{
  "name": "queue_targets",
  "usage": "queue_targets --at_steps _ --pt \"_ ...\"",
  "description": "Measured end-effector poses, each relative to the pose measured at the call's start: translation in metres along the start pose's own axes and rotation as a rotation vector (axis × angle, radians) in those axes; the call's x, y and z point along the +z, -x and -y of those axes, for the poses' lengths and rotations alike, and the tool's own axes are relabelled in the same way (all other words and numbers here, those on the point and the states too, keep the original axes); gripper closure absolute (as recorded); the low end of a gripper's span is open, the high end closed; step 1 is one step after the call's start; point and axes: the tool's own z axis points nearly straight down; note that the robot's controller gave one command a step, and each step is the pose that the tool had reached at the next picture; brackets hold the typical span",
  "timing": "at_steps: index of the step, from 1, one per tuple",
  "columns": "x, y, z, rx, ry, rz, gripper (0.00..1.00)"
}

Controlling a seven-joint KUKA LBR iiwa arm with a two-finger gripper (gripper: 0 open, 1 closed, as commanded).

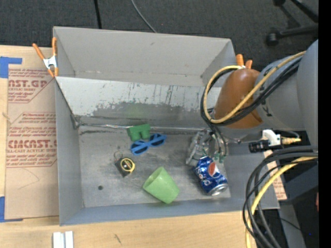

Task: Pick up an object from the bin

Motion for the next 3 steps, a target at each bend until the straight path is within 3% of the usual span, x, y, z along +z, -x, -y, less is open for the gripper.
queue_targets --at_steps 3 --pt "0.0000 0.0000 0.0001 0.000 -0.001 0.000 1.00"
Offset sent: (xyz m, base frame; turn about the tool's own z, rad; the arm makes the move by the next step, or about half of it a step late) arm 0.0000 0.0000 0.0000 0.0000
